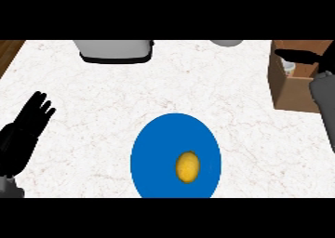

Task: Pick the can from the plate and place it in the cardboard box

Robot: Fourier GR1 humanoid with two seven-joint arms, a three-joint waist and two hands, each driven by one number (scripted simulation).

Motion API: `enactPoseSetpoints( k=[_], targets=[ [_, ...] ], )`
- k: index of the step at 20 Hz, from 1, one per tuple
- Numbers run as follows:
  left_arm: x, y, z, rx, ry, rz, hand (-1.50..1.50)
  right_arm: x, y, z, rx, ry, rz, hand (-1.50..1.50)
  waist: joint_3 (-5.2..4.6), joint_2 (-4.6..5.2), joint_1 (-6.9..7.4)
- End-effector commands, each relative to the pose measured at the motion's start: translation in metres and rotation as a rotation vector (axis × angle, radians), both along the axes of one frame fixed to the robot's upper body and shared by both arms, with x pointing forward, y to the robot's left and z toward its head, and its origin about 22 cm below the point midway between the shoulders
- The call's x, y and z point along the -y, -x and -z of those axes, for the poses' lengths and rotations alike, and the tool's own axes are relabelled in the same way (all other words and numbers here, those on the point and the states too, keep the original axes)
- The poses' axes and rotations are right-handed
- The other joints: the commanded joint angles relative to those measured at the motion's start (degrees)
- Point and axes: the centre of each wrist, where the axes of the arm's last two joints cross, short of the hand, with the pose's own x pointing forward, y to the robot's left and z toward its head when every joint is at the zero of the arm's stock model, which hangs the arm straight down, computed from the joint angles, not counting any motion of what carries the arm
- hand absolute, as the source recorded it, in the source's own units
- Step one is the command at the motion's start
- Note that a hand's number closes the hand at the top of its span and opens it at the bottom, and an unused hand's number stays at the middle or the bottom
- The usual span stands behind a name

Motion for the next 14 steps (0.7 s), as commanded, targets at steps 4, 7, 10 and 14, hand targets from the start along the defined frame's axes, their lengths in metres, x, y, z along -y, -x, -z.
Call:
enactPoseSetpoints(
  k=[4, 7, 10, 14],
  targets=[
    [0.004, -0.011, -0.008, 0.001, -0.007, -0.036, 0.00, 0.033, 0.021, -0.021, 0.283, -0.125, 0.075, -1.50, 0.02, -0.31, -1.61],
    [0.001, -0.015, 0.010, -0.003, -0.004, -0.024, 0.00, 0.046, 0.039, -0.003, 0.300, -0.156, 0.127, -1.50, -0.01, -0.06, -1.11],
    [0.001, 0.000, 0.002, 0.008, -0.007, -0.023, 0.00, 0.070, 0.067, -0.014, 0.332, -0.197, 0.108, -1.50, -0.01, -0.27, -1.19],
    [0.000, -0.003, 0.011, 0.001, 0.002, -0.017, 0.00, 0.079, 0.104, -0.019, 0.342, -0.202, 0.083, -1.50, -0.03, -0.20, -1.14]
  ],
)
